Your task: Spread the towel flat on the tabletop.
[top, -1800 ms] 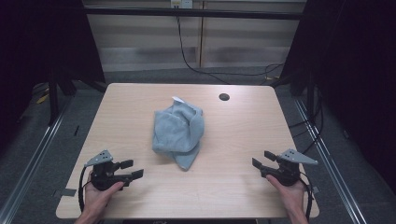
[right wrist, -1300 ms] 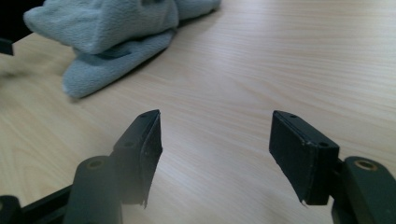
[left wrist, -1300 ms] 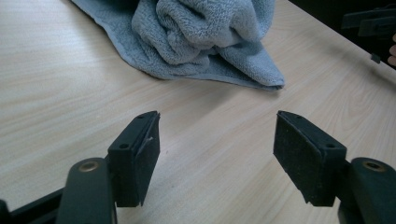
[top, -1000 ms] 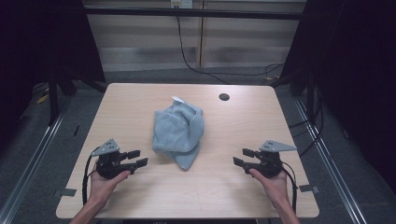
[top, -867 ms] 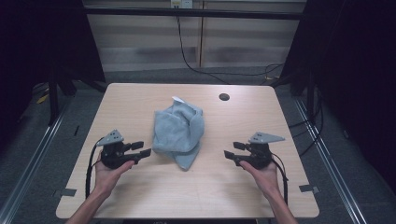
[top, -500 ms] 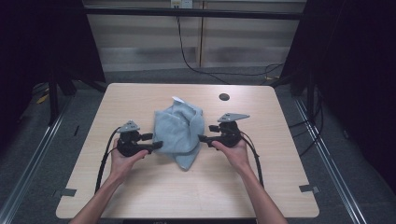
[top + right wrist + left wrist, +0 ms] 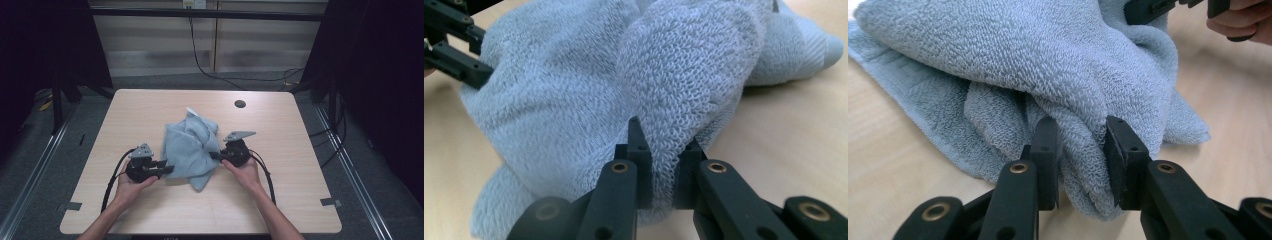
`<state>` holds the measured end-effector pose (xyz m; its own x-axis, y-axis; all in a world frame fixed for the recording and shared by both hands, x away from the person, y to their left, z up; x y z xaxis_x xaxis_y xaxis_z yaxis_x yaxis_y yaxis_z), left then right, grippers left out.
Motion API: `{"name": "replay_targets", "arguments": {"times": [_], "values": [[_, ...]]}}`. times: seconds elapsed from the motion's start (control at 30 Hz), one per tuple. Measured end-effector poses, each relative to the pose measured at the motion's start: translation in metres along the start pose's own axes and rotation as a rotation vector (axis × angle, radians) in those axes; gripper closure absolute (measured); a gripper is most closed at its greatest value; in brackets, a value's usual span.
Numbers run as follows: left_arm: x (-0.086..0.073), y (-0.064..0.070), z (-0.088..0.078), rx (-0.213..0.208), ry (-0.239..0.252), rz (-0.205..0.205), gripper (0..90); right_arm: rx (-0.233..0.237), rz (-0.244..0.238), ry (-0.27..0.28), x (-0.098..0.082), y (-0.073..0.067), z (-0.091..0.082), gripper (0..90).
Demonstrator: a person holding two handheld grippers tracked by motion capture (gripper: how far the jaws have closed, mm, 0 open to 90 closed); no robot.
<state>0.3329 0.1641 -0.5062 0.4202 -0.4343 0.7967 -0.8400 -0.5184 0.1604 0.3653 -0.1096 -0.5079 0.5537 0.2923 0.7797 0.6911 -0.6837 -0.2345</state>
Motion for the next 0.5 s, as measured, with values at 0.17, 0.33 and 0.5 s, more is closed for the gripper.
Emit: {"name": "replay_targets", "arguments": {"times": [0.17,0.33,0.5], "values": [[-0.013,0.03,-0.011,-0.072,-0.015,0.016,69.1,0.027,-0.024,-0.034,-0.027,-0.019,-0.022,83.1],[-0.029,0.058,-0.03,-0.143,-0.008,0.025,66.1,0.067,-0.048,-0.056,-0.048,-0.048,-0.047,75.5],[-0.022,0.053,-0.044,-0.147,0.059,-0.025,47.7,0.052,-0.031,-0.012,-0.05,-0.056,-0.076,50.9]]}}
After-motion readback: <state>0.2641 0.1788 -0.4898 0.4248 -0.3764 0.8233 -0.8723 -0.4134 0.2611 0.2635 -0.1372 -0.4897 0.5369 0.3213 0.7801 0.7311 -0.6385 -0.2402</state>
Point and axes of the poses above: each handheld gripper's, and its own axes: z roughly forward along the jaws, x roughly out of its top, y roughly to its right, the point moved 4 cm from there along z, roughly forward along the jaws, and after that the axes turned 2 degrees about z, right-handed, at the moved point
